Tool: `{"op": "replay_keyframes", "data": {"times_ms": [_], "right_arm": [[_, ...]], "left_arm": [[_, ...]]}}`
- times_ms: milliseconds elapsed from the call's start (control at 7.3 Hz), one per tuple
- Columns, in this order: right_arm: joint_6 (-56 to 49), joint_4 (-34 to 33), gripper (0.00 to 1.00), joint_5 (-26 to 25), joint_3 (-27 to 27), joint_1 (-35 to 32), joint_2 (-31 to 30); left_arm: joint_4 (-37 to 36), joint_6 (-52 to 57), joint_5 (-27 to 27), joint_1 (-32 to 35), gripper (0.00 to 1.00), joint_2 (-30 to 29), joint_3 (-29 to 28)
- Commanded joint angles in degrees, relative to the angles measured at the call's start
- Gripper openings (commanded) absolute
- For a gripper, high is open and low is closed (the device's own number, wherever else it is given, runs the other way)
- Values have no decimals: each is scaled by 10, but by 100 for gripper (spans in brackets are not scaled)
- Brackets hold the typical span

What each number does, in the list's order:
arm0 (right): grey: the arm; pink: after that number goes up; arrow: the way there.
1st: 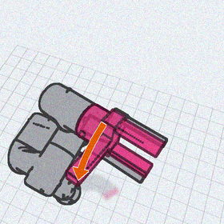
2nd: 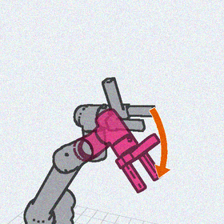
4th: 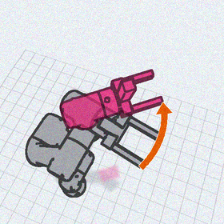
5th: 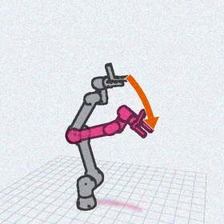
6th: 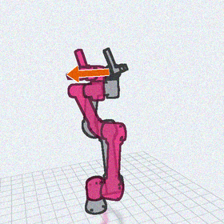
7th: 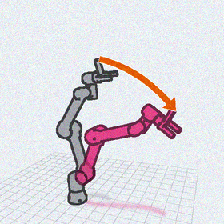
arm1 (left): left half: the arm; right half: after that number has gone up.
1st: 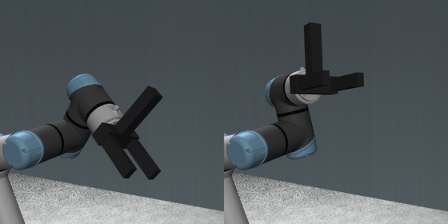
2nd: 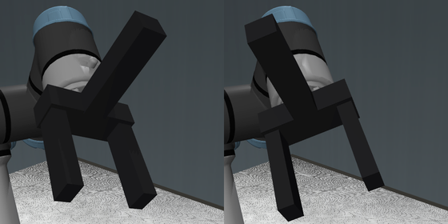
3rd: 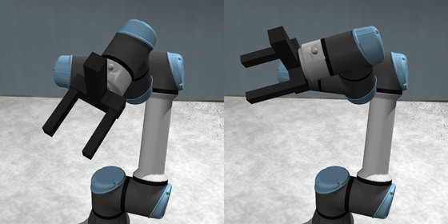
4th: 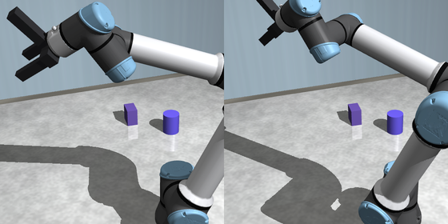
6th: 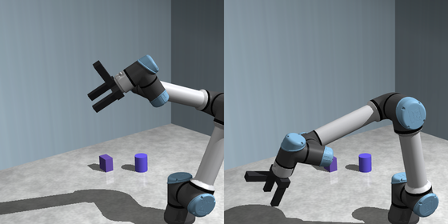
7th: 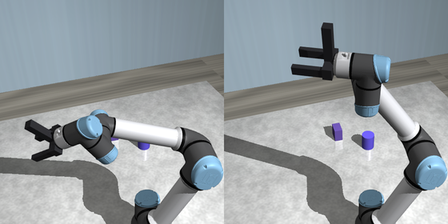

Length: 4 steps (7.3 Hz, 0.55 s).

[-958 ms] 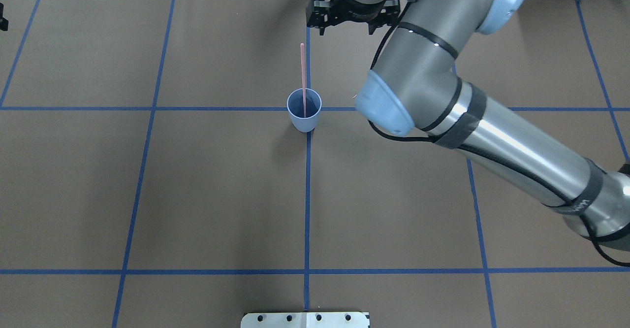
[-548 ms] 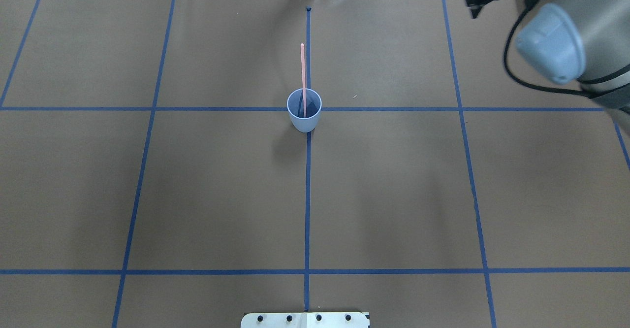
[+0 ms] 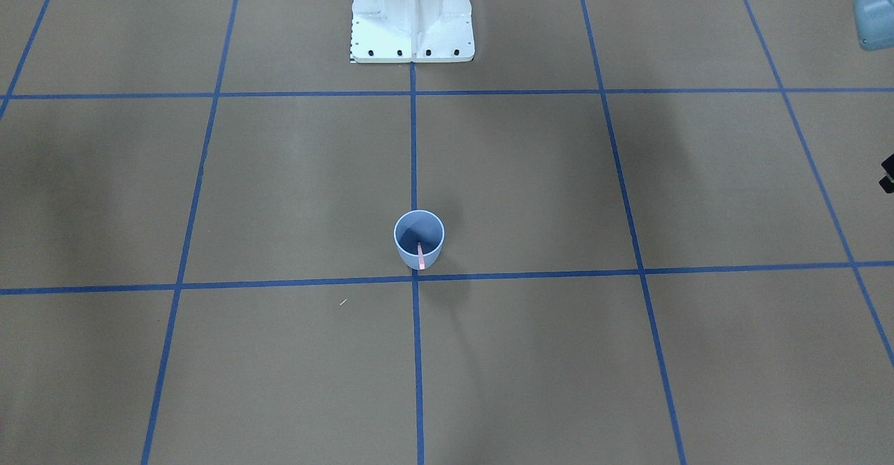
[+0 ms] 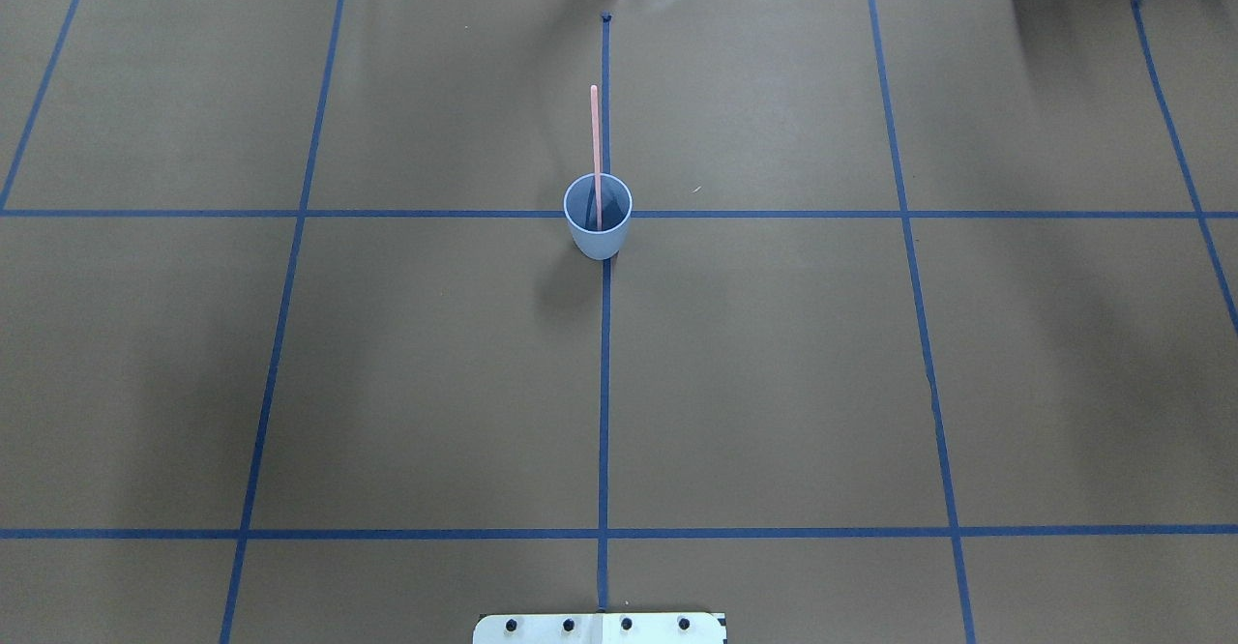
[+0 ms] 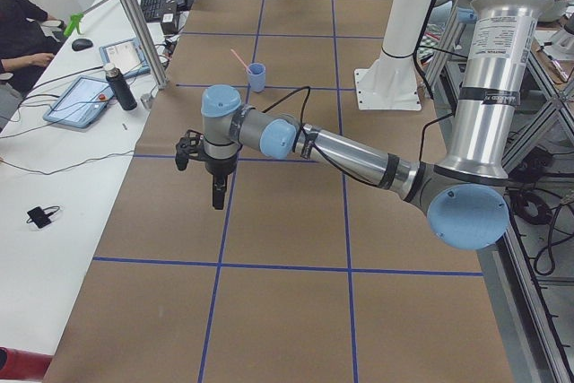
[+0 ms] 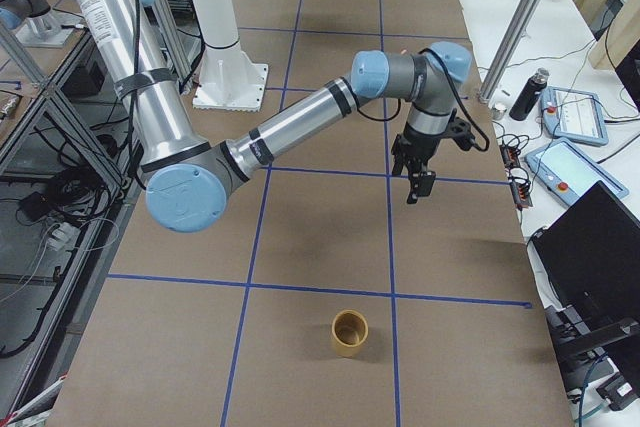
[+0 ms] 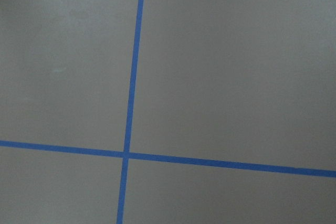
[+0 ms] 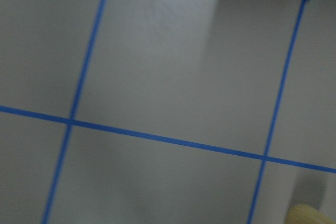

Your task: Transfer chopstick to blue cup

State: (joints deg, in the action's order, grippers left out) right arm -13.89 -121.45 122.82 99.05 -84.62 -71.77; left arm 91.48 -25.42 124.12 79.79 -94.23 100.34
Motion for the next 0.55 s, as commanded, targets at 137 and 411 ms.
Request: {"op": "replay_keyframes", "data": {"times_ms": [137,411], "right_arm": [[-28,230,100,69,-129,-69,-112],[-18,235,100,100,-146,-88,-133]], "left_arm": [[2,122,62,80,99,42,-33],[4,165,67,106,99,52,-52]]}}
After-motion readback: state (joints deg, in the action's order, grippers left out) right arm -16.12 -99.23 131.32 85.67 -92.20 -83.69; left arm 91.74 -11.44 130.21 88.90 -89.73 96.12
